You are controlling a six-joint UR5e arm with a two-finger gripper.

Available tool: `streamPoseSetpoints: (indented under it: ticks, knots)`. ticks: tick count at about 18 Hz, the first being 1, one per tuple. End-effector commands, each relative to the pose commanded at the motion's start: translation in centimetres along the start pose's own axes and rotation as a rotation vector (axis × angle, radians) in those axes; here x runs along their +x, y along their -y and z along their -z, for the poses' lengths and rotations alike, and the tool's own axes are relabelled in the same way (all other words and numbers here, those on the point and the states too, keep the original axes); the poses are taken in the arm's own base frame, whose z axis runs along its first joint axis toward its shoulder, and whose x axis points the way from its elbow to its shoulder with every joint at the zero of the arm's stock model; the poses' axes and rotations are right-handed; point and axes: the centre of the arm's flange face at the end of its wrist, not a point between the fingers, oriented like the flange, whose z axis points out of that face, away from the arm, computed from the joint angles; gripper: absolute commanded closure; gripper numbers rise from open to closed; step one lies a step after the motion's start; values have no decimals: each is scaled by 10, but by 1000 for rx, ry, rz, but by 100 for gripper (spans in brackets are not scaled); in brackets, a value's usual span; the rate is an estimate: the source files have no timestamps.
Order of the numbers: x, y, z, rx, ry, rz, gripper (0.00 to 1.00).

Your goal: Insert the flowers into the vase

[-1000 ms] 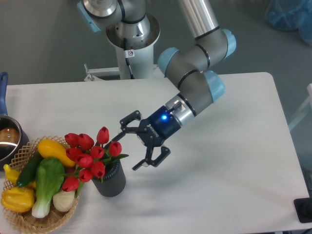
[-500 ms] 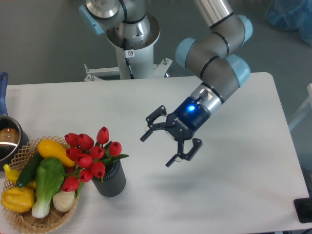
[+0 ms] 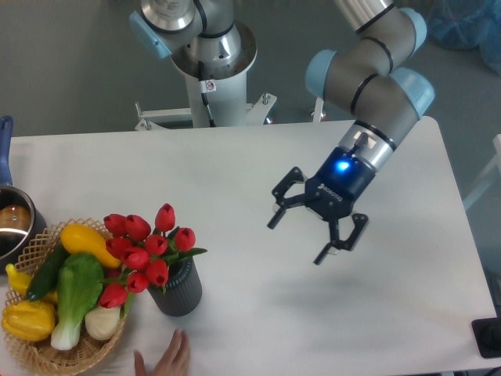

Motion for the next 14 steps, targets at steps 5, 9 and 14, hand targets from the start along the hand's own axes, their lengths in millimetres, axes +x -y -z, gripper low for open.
streamPoseSetpoints:
  ticks: [5, 9, 14]
  knots:
    - [-5, -24, 9, -285, 50, -16, 0]
    - [-34, -63, 61, -436, 140, 37, 0]
    - [-30, -79, 72, -624, 131, -30, 0]
